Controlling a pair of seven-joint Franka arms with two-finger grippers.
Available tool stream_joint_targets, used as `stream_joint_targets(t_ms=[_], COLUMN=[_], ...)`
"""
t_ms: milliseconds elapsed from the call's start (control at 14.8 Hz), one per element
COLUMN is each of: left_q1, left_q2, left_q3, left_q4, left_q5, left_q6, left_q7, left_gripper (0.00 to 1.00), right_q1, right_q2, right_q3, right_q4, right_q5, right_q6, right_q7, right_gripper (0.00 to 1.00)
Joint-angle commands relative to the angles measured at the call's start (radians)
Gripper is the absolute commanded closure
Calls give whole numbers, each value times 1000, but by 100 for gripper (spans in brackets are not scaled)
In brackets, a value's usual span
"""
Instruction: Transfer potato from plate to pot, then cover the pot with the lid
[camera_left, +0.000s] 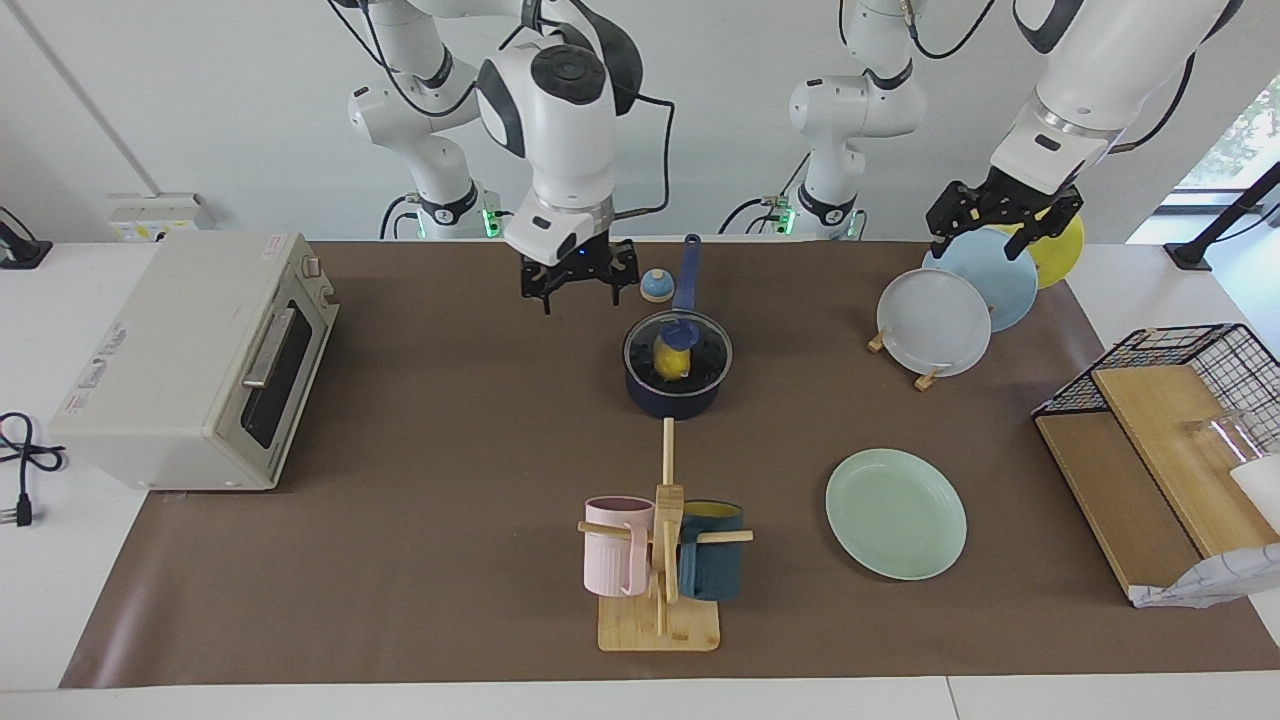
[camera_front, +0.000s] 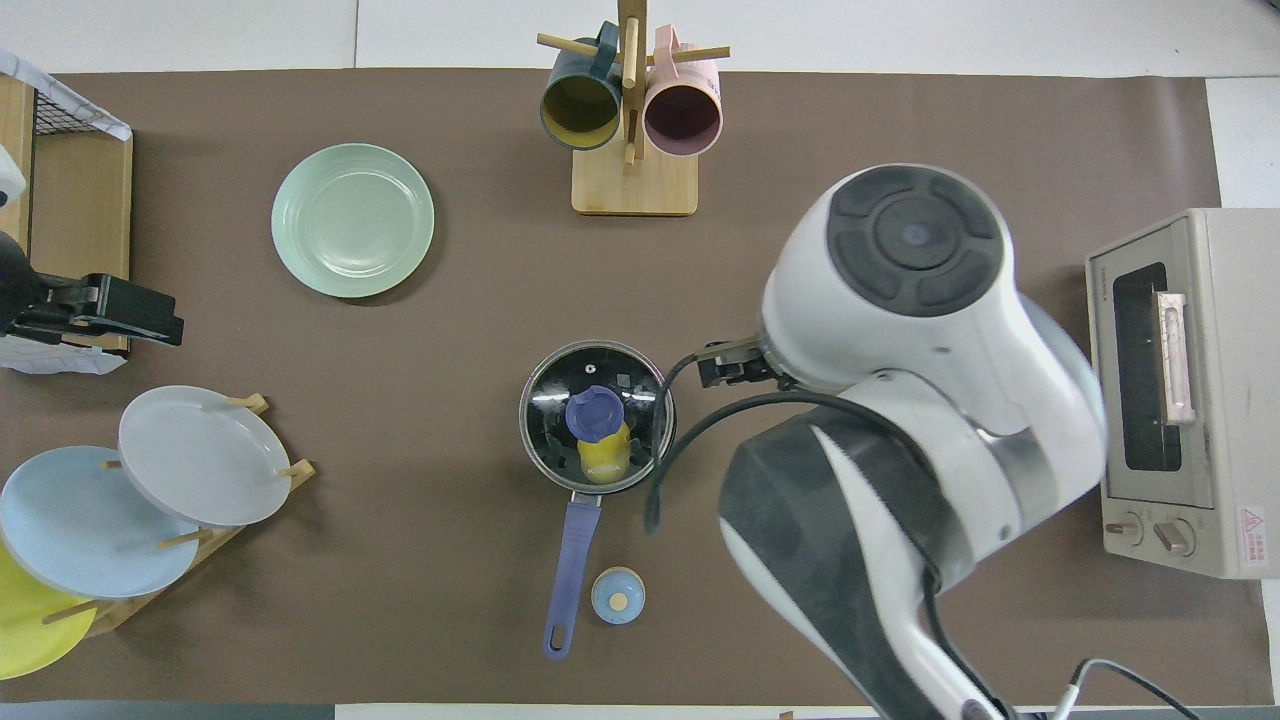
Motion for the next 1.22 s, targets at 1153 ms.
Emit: stream_joint_targets(t_ms=[1153], left_q1=[-3], left_q2=[-10], left_q3=[1], left_q4=[-15], left_q5=[-6], left_q6=[27], left_q7=[-23], left_gripper=[0], right_q1=[-304], right_q2=[-125], right_q3=[-66], right_q4=[-8], right_q5=[7], right_q6=[-190], right_q7=[-252], right_gripper=[0])
